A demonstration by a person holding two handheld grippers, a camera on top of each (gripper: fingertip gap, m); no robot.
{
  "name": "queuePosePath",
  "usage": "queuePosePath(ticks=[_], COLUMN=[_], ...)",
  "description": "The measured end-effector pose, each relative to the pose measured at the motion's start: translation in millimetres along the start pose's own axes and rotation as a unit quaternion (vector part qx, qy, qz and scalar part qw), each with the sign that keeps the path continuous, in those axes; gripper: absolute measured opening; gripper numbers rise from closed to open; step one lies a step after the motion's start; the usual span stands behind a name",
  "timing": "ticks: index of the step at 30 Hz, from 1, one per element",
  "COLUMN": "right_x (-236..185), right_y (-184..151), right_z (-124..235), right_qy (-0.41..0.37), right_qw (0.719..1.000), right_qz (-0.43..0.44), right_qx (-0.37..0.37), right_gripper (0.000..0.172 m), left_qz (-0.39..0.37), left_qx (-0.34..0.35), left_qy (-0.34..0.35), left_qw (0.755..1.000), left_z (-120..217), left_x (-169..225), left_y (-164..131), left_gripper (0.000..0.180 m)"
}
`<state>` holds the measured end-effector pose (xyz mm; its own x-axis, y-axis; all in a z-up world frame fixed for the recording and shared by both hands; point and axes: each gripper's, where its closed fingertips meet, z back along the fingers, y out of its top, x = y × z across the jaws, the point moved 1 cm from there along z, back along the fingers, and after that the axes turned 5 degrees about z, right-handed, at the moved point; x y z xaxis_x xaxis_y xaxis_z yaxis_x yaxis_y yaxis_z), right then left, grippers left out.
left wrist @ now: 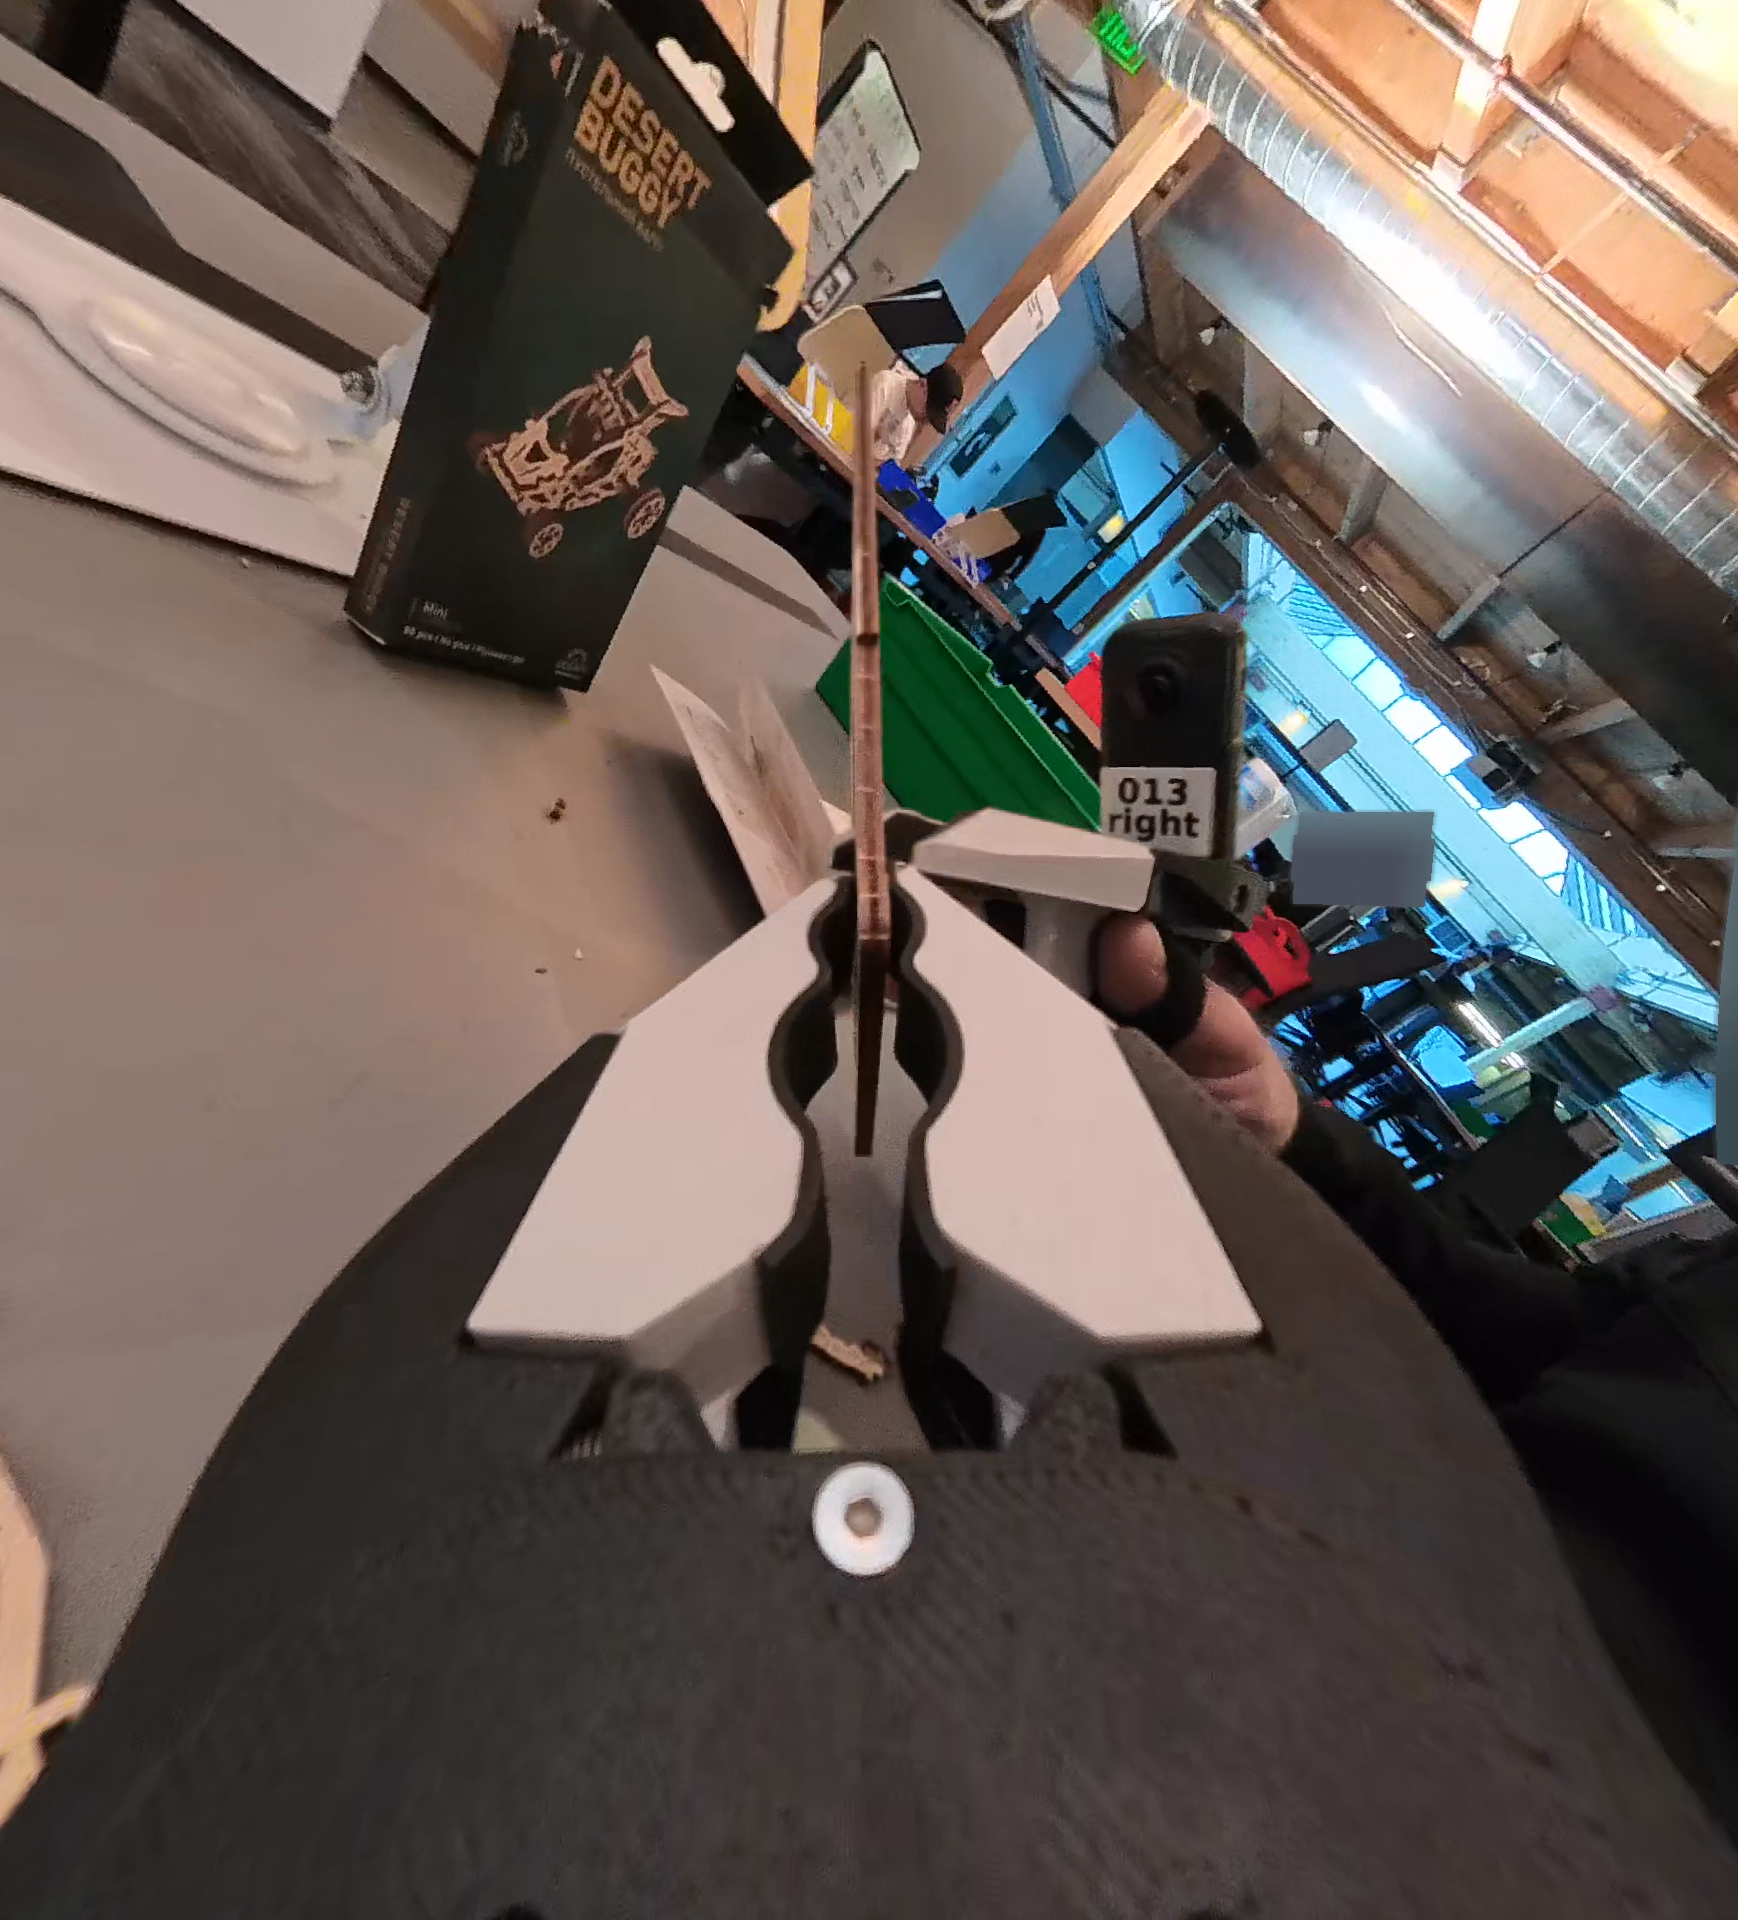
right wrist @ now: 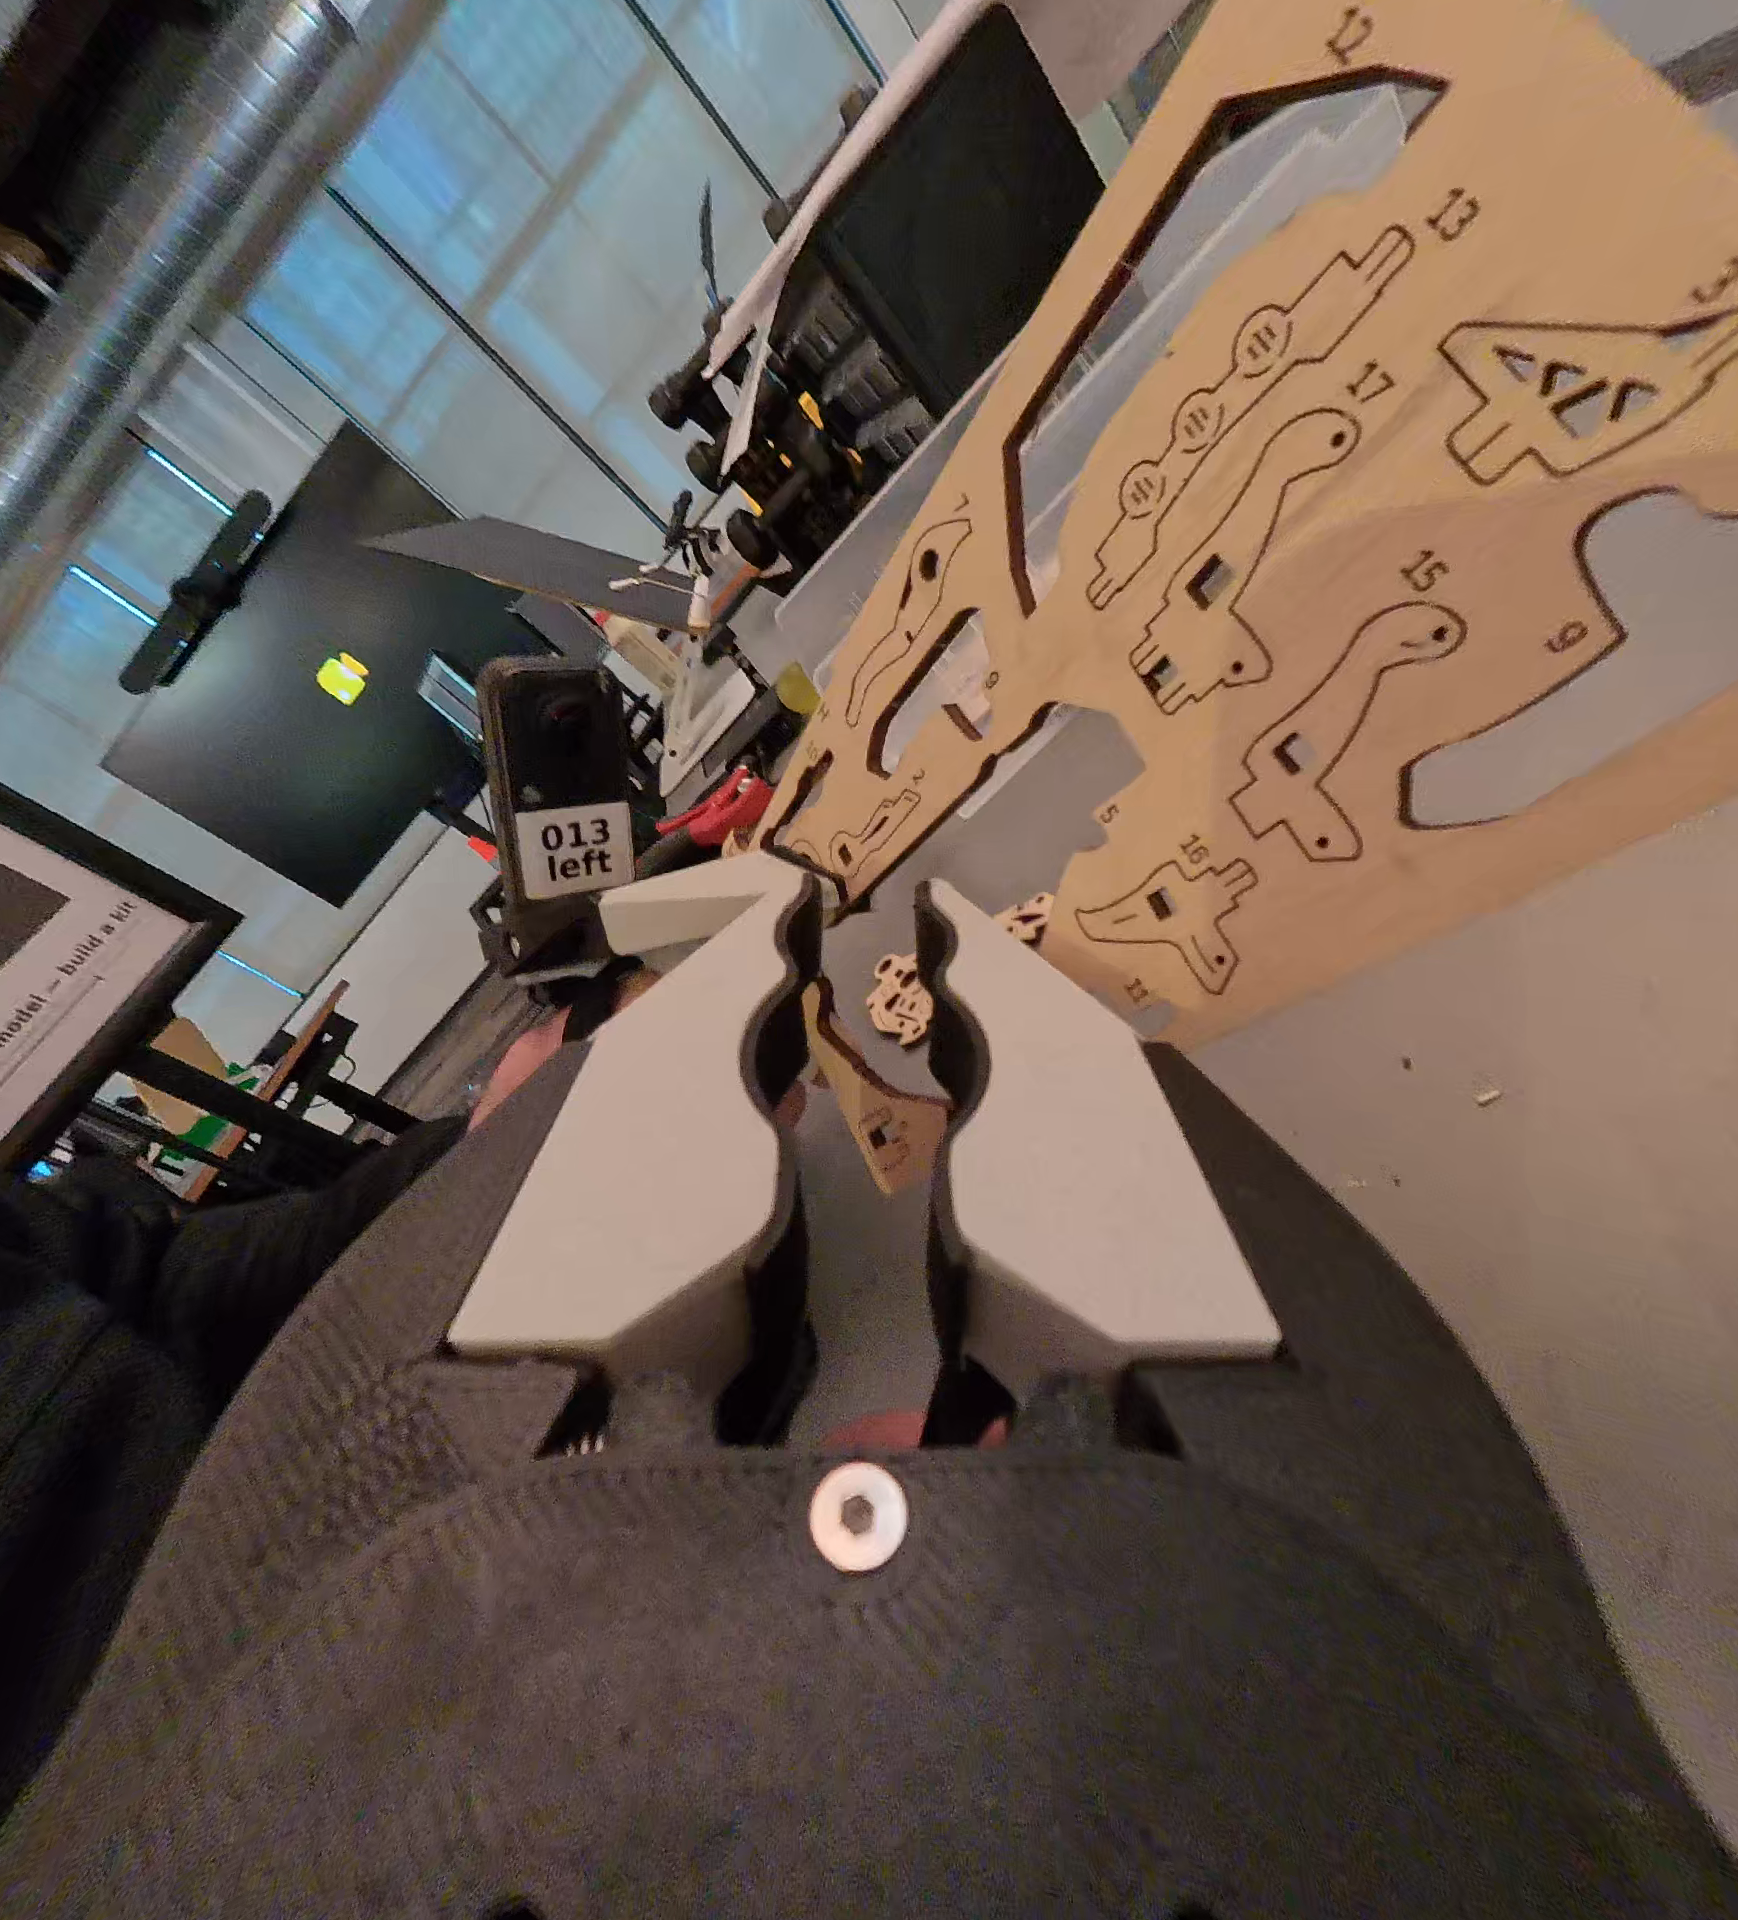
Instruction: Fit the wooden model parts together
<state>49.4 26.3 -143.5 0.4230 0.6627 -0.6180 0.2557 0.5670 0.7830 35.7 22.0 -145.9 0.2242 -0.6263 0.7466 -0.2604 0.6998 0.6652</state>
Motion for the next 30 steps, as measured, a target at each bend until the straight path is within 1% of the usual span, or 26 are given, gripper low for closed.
queuePosePath(ticks=[2, 6, 10, 14, 16, 19, 22, 24, 25, 26, 27, 28, 29, 30], right_x=[0.9, -0.7, -3.3, -3.6, -4.0, -4.7, -5.2, -3.8, -2.8, -4.3, -6.9, -9.6, -10.7, -10.0], right_y=[3.9, 9.6, 14.9, 17.8, 17.5, 18.0, 16.4, 9.2, 7.1, 3.3, 0.2, -0.4, -1.0, 0.0], right_z=[0.4, 5.8, 11.0, 11.5, 12.4, 12.9, 13.1, 13.0, 13.3, 12.6, 11.7, 11.0, 10.5, 11.0], right_qy=[-0.003, 0.017, 0.055, 0.066, 0.061, 0.048, 0.033, 0.023, 0.015, 0.018, 0.023, 0.03, 0.034, 0.032], right_qw=[1.0, 0.997, 0.991, 0.988, 0.99, 0.994, 0.998, 1.0, 1.0, 0.999, 0.998, 0.997, 0.997, 0.997], right_qz=[-0.003, -0.034, -0.066, -0.081, -0.067, -0.051, -0.03, -0.01, -0.001, 0.006, 0.012, 0.013, 0.013, 0.015], right_qx=[0.015, 0.062, 0.099, 0.112, 0.107, 0.085, 0.039, -0.009, -0.024, -0.045, -0.062, -0.069, -0.073, -0.069], right_gripper=[0.006, 0.003, 0.003, 0.002, 0.002, 0.002, 0.002, 0.003, 0.003, 0.003, 0.003, 0.003, 0.003, 0.003], left_qz=[-0.003, 0.009, 0.034, 0.079, 0.086, 0.046, -0.028, -0.096, -0.109, -0.122, -0.133, -0.145, -0.147, -0.131], left_qx=[0.003, 0.023, 0.04, 0.054, 0.048, 0.027, 0.017, -0.018, -0.042, -0.068, -0.096, -0.106, -0.106, -0.11], left_qy=[-0.004, -0.03, -0.061, -0.09, -0.096, -0.077, -0.02, 0.013, 0.016, 0.012, 0.012, 0.025, 0.022, 0.015], left_qw=[1.0, 0.999, 0.997, 0.991, 0.991, 0.996, 0.999, 0.995, 0.993, 0.99, 0.986, 0.983, 0.983, 0.985], left_z=[-3.1, -7.5, -11.1, -11.4, -12.1, -9.9, 0.5, 2.9, 1.4, -1.1, -3.8, -6.1, -8.1, -9.3], left_x=[3.3, 9.5, 15.8, 16.6, 17.5, 17.6, 10.3, 10.5, 12.9, 16.5, 18.3, 16.2, 17.7, 18.8], left_y=[-1.4, -1.4, -0.6, 1.8, 0.1, -0.2, 12.1, 17.7, 16.7, 12.8, 7.1, 5.6, 5.9, 5.4], left_gripper=[0.002, 0.003, 0.007, 0.009, 0.009, 0.009, 0.021, 0.023, 0.023, 0.019, 0.01, 0.006, 0.004, 0.002])
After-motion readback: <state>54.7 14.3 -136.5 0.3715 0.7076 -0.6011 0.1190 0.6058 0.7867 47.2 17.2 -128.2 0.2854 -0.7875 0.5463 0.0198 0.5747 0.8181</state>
